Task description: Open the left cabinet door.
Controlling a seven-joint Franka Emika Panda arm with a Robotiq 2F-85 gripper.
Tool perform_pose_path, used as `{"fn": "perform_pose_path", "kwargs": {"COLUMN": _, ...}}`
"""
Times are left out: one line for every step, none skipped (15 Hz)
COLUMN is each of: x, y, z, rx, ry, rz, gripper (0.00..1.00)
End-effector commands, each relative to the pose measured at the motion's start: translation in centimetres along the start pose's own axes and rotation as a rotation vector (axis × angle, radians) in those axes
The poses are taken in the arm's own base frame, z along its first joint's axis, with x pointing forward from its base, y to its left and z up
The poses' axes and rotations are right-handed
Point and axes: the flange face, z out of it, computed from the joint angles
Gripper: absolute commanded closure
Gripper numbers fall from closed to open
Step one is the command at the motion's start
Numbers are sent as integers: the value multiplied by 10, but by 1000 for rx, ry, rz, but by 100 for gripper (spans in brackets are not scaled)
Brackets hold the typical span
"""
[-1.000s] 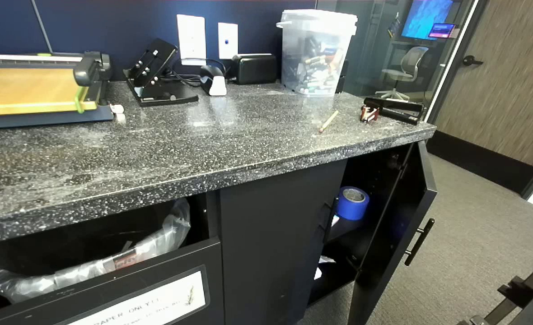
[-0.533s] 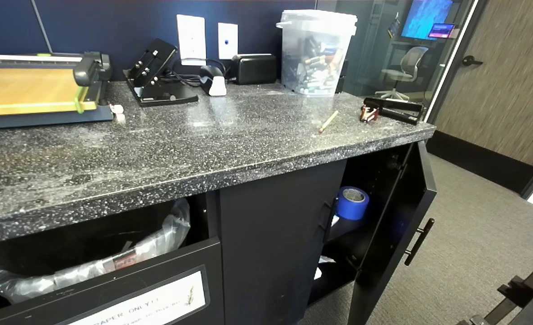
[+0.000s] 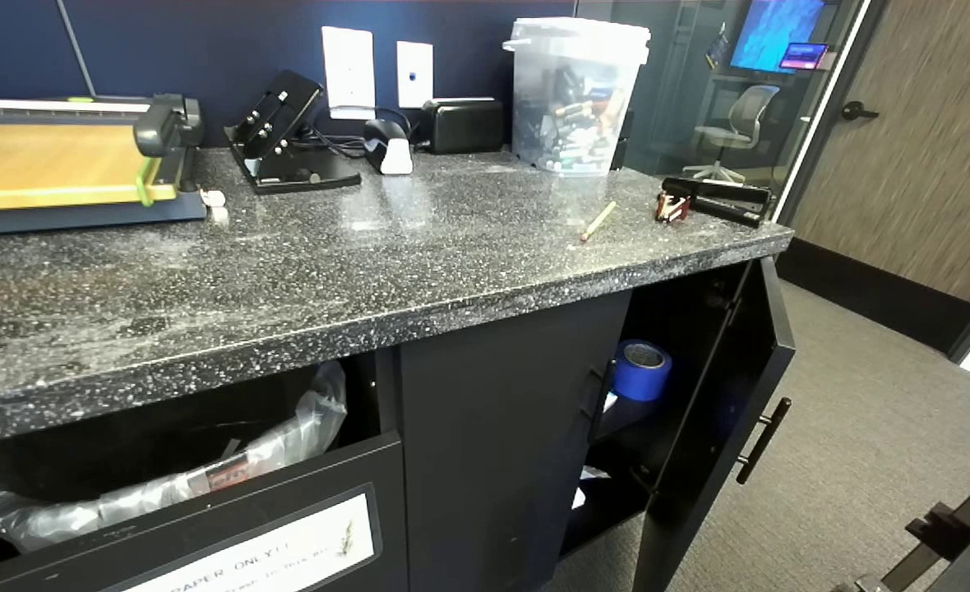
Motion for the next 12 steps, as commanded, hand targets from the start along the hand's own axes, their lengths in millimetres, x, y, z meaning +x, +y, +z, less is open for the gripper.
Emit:
{"fn": "perform_pose_path", "kwargs": {"x": 53, "y": -33, "z": 64, "rx": -10, "ry": 44, "rz": 32, "gripper": 0}}
{"fn": "perform_pose_path", "kwargs": {"x": 66, "y": -40, "z": 84, "rx": -4, "ry": 68, "rz": 46, "gripper": 0}}
{"fn": "perform_pose_path", "kwargs": {"x": 78, "y": -46, "z": 105, "rx": 0, "ry": 95, "rz": 58, "gripper": 0}}
{"fn": "perform_pose_path", "kwargs": {"x": 91, "y": -53, "z": 124, "rx": 7, "ry": 122, "rz": 68, "gripper": 0}}
{"fn": "perform_pose_path", "kwargs": {"x": 103, "y": -58, "z": 143, "rx": 15, "ry": 144, "rz": 80, "gripper": 0}}
{"fn": "perform_pose_path", "kwargs": {"x": 114, "y": -62, "z": 159, "rx": 15, "ry": 170, "rz": 89, "gripper": 0}}
{"fn": "perform_pose_path", "kwargs": {"x": 124, "y": -66, "z": 174, "rx": 13, "ry": 189, "rz": 96, "gripper": 0}}
{"fn": "perform_pose_path", "kwargs": {"x": 132, "y": -68, "z": 186, "rx": 10, "ry": 212, "rz": 102, "gripper": 0}}
{"fn": "perform_pose_path", "kwargs": {"x": 141, "y": -70, "z": 200, "rx": 5, "ry": 237, "rz": 108, "gripper": 0}}
{"fn": "perform_pose_path", "kwargs": {"x": 149, "y": -71, "z": 210, "rx": 4, "ry": 263, "rz": 113, "gripper": 0}}
{"fn": "perform_pose_path", "kwargs": {"x": 157, "y": -72, "z": 220, "rx": -1, "ry": 280, "rz": 121, "gripper": 0}}
{"fn": "perform_pose_path", "kwargs": {"x": 164, "y": -72, "z": 230, "rx": -4, "ry": 287, "rz": 133, "gripper": 0}}
